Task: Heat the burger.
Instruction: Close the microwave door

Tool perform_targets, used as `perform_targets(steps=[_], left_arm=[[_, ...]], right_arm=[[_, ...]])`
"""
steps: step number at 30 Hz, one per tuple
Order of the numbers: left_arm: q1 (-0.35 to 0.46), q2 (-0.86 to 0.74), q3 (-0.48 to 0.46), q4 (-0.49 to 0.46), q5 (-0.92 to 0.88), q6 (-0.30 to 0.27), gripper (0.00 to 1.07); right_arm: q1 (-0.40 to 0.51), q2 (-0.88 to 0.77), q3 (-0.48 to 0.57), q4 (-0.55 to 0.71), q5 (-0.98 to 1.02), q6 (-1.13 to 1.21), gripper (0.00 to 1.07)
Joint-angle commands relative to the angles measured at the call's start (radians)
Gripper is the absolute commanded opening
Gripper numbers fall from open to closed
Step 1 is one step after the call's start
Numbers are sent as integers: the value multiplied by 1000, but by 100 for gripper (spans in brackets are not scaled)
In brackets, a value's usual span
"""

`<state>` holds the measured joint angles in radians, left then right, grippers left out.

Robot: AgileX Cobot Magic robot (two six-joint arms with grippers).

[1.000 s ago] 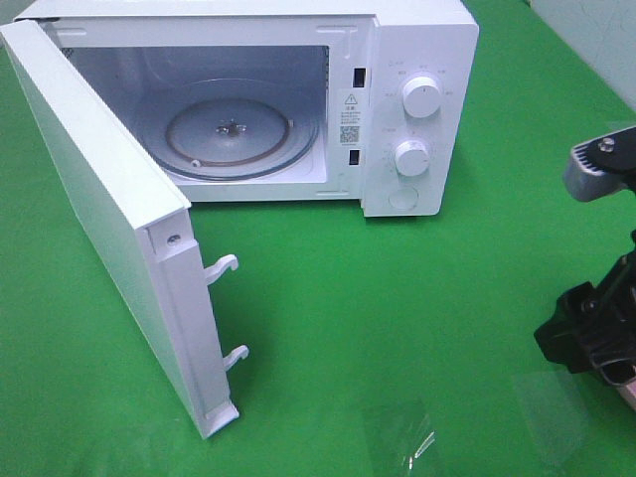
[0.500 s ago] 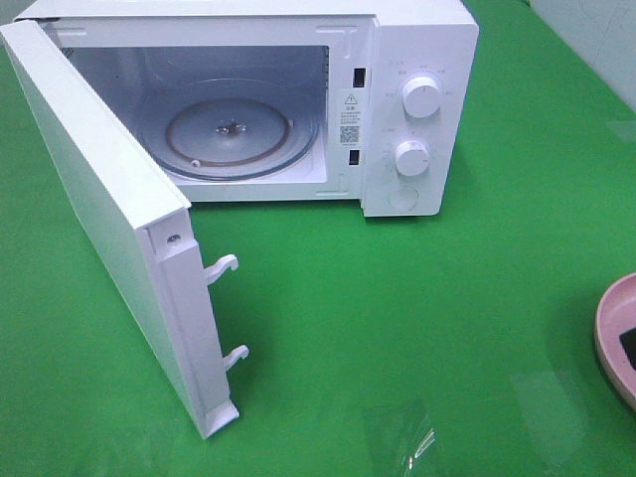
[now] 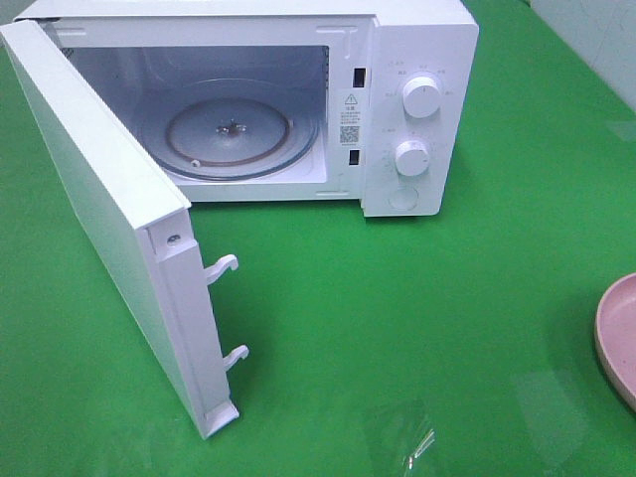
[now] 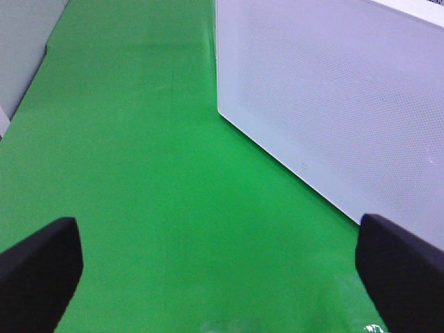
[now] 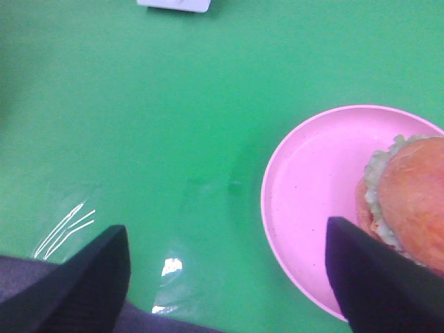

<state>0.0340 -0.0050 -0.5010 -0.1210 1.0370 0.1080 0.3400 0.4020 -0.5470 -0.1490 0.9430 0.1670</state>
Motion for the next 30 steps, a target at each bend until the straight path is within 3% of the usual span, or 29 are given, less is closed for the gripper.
perform_targets(steps=[1,18,30], left_arm=[[0,-19,3,-2,-6,-1,100],[0,-19,3,-2,-6,-1,100],[0,-19,3,-1,-6,-1,100]], right_arm=[[-69,-88,-2,8,5,-22,76],[-251,-392,39,93,60,-80,76],[-295,-431,39,94,60,-85,76]])
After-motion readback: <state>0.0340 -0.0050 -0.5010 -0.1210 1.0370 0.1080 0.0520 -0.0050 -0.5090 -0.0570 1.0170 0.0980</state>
